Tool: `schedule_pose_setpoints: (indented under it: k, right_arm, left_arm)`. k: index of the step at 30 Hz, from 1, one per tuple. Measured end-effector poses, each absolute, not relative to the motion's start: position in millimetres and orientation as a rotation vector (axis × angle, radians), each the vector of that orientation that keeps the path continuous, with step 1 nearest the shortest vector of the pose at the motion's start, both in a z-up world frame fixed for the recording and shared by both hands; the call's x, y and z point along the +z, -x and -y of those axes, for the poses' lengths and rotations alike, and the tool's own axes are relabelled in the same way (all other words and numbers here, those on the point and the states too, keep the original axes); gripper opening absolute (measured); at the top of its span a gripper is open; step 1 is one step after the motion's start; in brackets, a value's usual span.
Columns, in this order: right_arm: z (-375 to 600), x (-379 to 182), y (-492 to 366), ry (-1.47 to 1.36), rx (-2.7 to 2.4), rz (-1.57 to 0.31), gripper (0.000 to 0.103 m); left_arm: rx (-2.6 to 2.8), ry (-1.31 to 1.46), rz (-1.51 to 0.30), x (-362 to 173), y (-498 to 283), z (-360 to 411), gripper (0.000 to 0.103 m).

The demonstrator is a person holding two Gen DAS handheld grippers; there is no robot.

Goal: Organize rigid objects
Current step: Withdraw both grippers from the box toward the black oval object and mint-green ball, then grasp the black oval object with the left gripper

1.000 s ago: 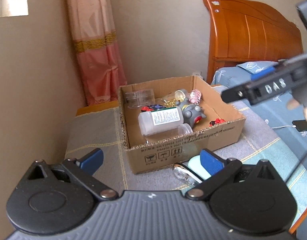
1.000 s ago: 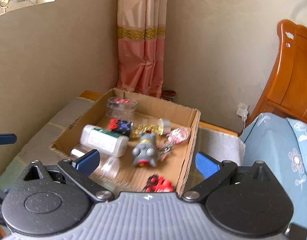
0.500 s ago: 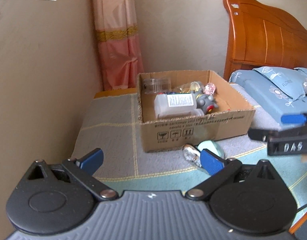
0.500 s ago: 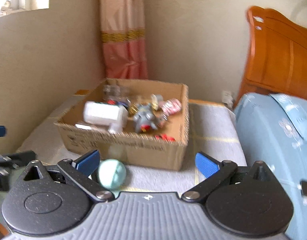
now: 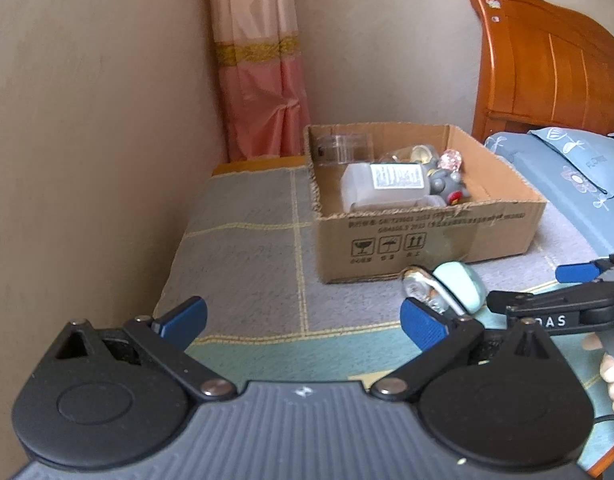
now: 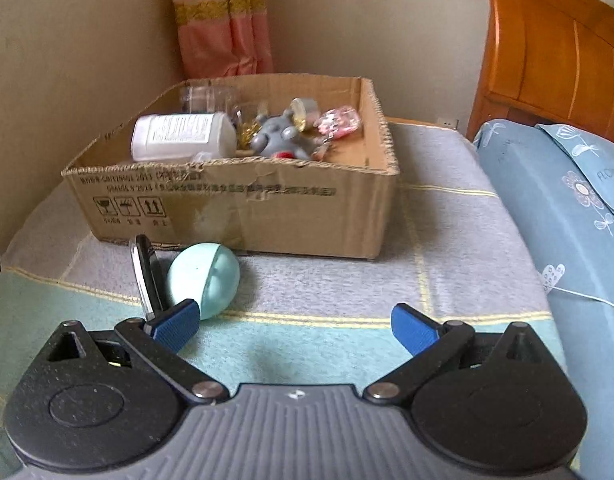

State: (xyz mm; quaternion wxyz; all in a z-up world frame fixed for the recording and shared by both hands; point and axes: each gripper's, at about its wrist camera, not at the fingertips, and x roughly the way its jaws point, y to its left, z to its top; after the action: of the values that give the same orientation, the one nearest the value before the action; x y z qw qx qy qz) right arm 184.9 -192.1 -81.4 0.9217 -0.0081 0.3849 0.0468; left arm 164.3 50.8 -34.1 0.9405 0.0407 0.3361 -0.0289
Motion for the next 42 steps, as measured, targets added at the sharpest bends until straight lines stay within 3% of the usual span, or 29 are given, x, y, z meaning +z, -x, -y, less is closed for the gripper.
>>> schedule_pose_setpoints:
  k: [18,42]
  right_arm:
    - [154,-103,-217,0.083,0.145,-0.830,0.103]
    - [212,-106,-202,0.078,0.138,-0.813,0.103]
  left_arm:
    - [-0.072,-0.072,-0.741,-55,-181,-62,0.102]
    - [-0.335,-0.196,-0.874,-100,-232,4,0.102]
